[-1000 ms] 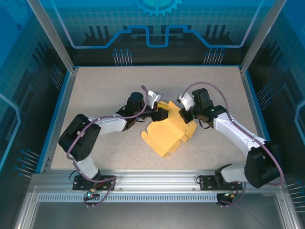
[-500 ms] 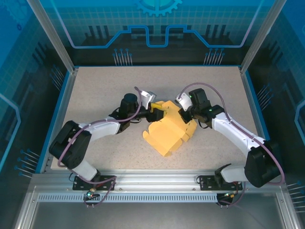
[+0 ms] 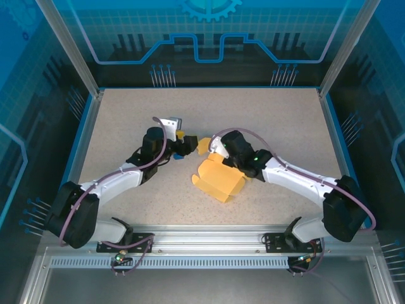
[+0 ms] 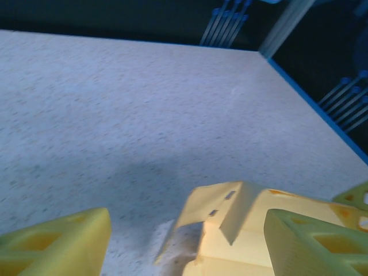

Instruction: Fold the paper box

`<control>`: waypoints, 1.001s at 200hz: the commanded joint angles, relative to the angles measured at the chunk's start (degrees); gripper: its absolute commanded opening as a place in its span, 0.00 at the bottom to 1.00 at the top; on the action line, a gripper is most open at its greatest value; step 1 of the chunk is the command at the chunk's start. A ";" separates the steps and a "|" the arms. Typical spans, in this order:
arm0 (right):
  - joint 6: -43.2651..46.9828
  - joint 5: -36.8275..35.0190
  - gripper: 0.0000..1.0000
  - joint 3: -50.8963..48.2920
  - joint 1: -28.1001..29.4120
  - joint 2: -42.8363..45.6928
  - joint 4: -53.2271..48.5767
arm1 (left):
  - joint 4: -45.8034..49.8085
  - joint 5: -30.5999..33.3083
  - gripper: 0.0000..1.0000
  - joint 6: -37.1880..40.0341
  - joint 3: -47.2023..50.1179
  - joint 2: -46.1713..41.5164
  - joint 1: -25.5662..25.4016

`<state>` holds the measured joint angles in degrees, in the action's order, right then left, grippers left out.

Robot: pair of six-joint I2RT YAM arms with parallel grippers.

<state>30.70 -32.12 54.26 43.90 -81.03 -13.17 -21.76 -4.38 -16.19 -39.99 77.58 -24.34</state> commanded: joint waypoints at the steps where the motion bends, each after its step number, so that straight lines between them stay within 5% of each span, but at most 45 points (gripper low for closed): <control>1: 8.74 -9.44 0.02 -2.77 1.29 -0.79 9.84 | 5.32 4.05 0.72 -1.52 -1.87 0.66 1.15; 113: 23.82 -12.48 0.03 -13.63 1.29 -5.80 31.86 | 16.97 4.84 0.71 3.91 -13.90 14.00 2.07; 200: 20.83 -9.91 0.05 -15.86 0.21 -0.47 31.58 | 20.38 6.51 0.70 5.63 -18.82 19.82 2.11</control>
<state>52.49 -42.98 39.11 44.69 -84.05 17.61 -3.92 1.10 -12.64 -56.03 95.68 -22.65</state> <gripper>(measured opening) 0.050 0.704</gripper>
